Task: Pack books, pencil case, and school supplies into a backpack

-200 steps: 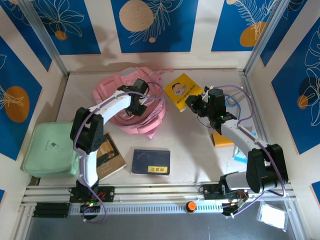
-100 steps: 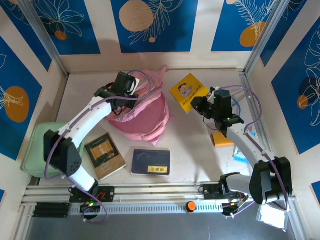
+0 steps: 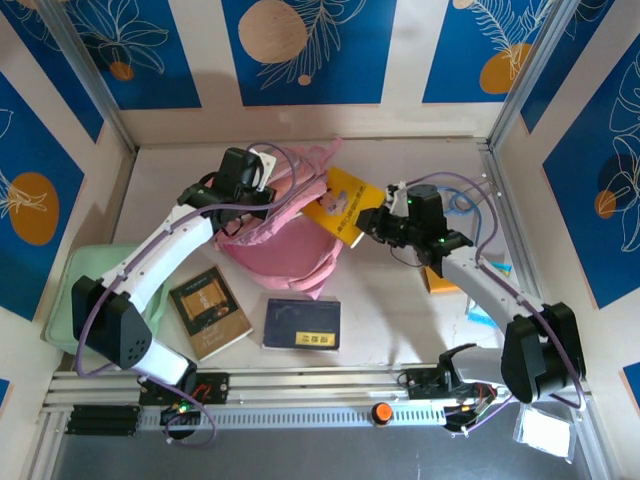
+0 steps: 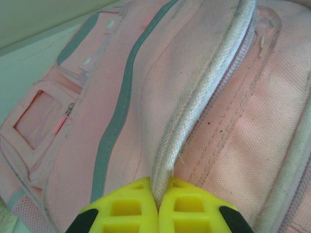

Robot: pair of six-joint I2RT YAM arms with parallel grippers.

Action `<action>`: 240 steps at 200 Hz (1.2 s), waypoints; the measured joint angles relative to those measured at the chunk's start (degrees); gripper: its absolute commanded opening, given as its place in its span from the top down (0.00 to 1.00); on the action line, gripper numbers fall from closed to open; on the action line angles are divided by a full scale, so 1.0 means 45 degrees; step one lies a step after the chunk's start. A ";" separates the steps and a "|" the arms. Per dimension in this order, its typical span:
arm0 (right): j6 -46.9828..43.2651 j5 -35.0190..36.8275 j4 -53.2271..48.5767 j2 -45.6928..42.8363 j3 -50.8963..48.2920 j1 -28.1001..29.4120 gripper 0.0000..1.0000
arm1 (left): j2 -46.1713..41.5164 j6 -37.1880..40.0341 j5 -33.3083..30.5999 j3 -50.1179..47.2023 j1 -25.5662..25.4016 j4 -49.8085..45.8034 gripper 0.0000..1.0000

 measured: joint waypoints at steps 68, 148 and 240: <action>0.1384 -0.0495 0.1846 0.1671 0.0087 0.1098 1.00 | 0.0282 -0.0117 0.0534 0.0403 0.0005 0.0058 1.00; 0.2885 0.0656 0.3861 0.6144 0.3109 0.2453 1.00 | 0.0457 -0.0452 0.0884 0.0661 0.0000 0.0126 1.00; 0.5134 0.3186 0.5095 1.0554 0.6829 0.3332 0.74 | 0.0631 -0.1239 0.0845 0.1044 0.0063 0.0345 1.00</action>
